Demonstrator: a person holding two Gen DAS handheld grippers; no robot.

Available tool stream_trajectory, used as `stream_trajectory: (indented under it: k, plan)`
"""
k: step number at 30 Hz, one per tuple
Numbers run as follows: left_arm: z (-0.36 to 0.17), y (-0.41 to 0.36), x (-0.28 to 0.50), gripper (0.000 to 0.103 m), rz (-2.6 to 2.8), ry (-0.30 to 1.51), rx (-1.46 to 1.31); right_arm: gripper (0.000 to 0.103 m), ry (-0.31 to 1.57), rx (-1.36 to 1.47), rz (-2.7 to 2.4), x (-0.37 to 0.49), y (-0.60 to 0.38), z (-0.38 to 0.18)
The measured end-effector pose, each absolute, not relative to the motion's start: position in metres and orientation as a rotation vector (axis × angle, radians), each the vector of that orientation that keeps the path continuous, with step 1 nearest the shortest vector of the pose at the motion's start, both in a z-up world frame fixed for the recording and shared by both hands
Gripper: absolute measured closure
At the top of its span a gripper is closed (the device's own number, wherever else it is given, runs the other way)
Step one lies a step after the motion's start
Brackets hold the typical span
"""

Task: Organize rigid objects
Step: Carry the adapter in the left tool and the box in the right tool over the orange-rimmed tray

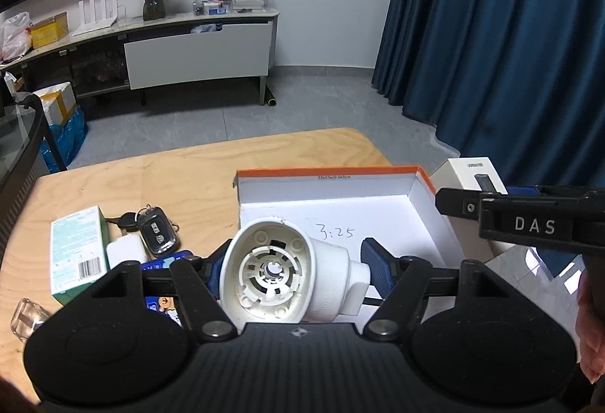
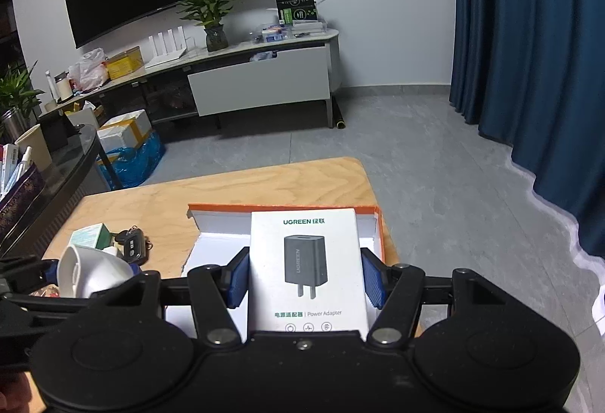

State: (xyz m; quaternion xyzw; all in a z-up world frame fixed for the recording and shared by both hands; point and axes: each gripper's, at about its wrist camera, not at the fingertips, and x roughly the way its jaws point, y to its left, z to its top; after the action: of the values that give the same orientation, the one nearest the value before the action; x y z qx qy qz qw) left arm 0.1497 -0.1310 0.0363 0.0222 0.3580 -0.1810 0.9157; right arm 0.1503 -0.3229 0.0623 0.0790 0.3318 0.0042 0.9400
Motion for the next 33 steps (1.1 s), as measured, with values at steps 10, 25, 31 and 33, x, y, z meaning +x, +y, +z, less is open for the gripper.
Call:
stream_trajectory:
  k: [10,25,31,33]
  plan:
    - [0.031,-0.139,0.149,0.032,-0.371,0.747,0.021,0.032,0.683,0.142,0.008,0.152,-0.321,0.060]
    - [0.029,-0.144,0.147,0.032,-0.371,0.746,0.003,0.032,0.728,0.049,0.011,0.164,-0.313,0.061]
    - [0.031,-0.141,0.147,0.032,-0.350,0.748,0.023,0.032,0.719,0.064,-0.002,0.162,-0.315,0.062]
    - [0.032,-0.140,0.147,0.032,-0.335,0.749,0.034,0.032,0.707,0.064,-0.003,0.160,-0.315,0.064]
